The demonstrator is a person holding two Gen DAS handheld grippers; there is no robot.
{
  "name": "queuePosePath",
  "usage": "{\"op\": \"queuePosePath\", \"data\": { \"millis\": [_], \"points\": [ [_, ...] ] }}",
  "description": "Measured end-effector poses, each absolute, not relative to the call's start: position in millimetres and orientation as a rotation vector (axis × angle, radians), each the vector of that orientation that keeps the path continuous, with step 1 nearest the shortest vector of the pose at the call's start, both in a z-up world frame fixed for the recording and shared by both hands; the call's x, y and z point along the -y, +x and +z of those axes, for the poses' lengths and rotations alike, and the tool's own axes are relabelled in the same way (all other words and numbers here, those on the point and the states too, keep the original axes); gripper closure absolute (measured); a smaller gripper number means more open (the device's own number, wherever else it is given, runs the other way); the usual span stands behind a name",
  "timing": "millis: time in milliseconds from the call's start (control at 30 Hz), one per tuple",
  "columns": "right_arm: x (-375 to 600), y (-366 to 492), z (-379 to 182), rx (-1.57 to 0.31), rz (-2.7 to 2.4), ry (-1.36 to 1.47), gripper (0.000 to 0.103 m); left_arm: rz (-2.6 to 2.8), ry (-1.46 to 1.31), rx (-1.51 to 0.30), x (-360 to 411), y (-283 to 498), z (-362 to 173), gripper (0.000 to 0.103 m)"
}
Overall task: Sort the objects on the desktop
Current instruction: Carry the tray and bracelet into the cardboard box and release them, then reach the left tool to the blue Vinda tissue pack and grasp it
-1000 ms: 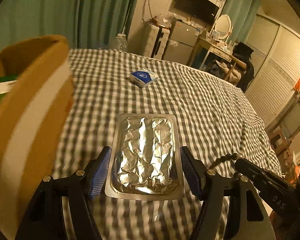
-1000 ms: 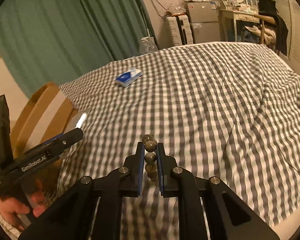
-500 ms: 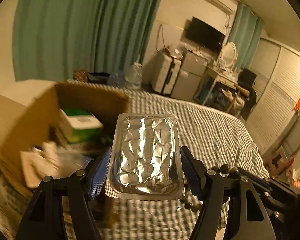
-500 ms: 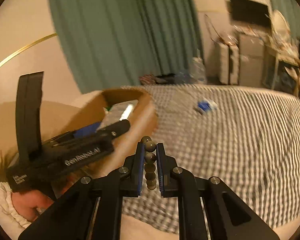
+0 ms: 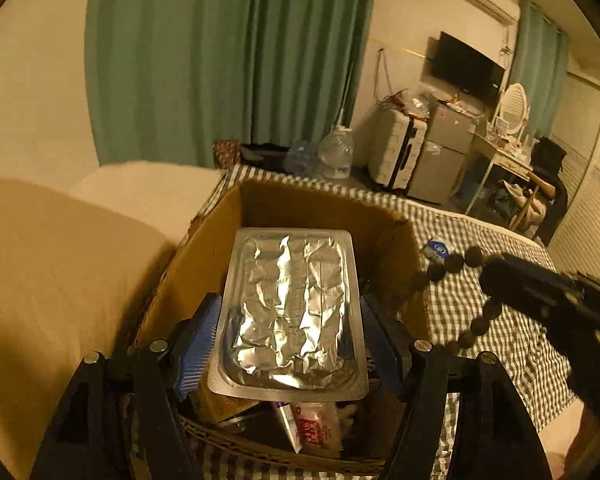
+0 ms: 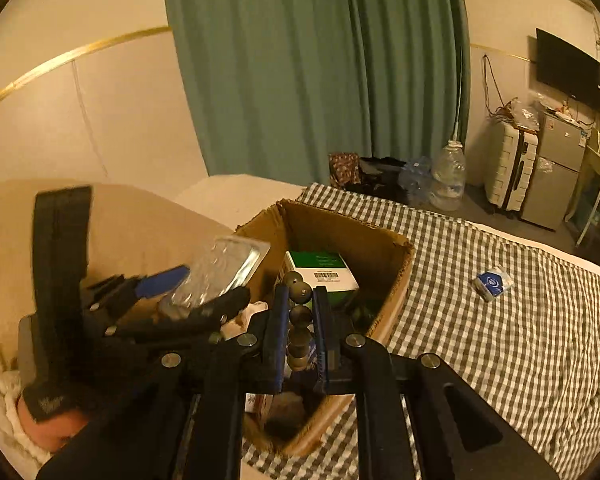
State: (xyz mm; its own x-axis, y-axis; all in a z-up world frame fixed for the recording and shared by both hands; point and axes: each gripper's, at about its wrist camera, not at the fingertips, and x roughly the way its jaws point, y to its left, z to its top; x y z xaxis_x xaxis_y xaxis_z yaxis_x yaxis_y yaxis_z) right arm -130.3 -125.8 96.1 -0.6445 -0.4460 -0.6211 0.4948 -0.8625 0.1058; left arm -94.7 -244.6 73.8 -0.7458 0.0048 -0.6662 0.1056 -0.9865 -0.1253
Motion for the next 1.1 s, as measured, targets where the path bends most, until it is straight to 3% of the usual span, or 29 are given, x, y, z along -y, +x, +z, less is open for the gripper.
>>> {"op": "queuePosePath", "data": {
  "millis": [33,67,100,200,400,500,600,667,800,1100],
  "points": [
    [129,-133,94,-0.116,-2.462,0.913,0.067,-2.863,1.113,-0.248,246,-95,69,0.020],
    [128,-135,93,-0.130,-2.480,0.921,0.055,-2.847,1.120,-0.251,248,-96,66,0.009],
    [124,-135,95,-0.114,-2.498,0.903,0.042,-2.842,1.122,-0.258,249,-95,63,0.005],
    [110,-130,103,-0.058,-2.522,0.852,0.042,-2.859,1.151,-0.250,252,-96,57,0.005],
    [88,-115,116,-0.249,-2.693,0.816,0.042,-2.862,1.130,-0.252,241,-85,60,0.002],
    [68,-109,119,-0.263,-2.762,0.798,0.032,-2.879,1.107,-0.244,228,-77,66,0.002],
    [46,-102,118,-0.259,-2.816,0.802,0.031,-2.906,1.085,-0.246,208,-67,73,0.001],
    [30,-97,116,-0.253,-2.844,0.817,0.030,-2.932,1.063,-0.247,191,-59,78,0.000],
    [-7,-84,113,-0.202,-2.906,0.819,0.017,-2.957,1.039,-0.201,153,-50,84,0.000],
    [-90,-70,85,-0.071,-3.006,0.876,0.012,-3.004,1.055,-0.073,70,-53,74,0.000]
  ]
}}
